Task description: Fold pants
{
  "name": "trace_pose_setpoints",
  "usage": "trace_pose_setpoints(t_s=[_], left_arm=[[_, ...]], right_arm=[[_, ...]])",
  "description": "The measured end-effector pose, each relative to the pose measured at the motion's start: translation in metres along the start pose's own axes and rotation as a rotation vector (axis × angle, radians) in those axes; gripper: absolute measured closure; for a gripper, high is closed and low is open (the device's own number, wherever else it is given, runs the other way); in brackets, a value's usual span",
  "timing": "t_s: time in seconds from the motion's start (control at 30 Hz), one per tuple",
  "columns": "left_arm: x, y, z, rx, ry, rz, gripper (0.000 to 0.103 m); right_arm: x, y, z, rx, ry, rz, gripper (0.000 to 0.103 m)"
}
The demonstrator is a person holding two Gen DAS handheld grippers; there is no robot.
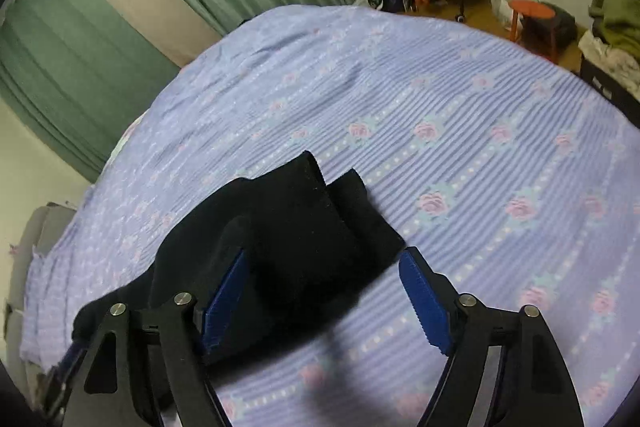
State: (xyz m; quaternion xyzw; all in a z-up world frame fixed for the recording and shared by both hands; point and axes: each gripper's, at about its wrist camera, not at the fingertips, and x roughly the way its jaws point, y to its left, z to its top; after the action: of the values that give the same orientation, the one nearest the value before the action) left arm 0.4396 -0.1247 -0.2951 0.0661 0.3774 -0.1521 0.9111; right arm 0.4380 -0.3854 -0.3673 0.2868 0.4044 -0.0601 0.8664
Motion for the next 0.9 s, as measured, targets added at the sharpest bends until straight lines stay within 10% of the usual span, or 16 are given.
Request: trace_pose_setpoints(t_s=[0.27,0.47,0.57,0.73,0.9], left_arm=[[0.029,-0.022,0.008,-0.002,0.046,0.017,0.066],[0.044,-0.026,0.001,0.016,0.080,0.026,0.066],[0.055,-0.026,-0.003,0.013,0.112,0.035,0.066],[0.052,-0.023,-0.002,-0.012,0.095,0.032,0.066],[0.047,-0.019,0.011,-0.029,0.046,0.041,0.066]], right_arm=[[0.028,-0.013,0.008,-0.028,0.095,0.023,0.095],[0.003,-0.010,0.011,-0.108,0.009,-0.077,0.098],[0.014,-0.007,0.005,-0.179,0.003,-0.280,0.097],[-0.015,-0.037,-0.005,0.059,-0.023,-0.071,0.012],[0.004,-0.041,-0.015,0.202,0.037,0.182,0.011]])
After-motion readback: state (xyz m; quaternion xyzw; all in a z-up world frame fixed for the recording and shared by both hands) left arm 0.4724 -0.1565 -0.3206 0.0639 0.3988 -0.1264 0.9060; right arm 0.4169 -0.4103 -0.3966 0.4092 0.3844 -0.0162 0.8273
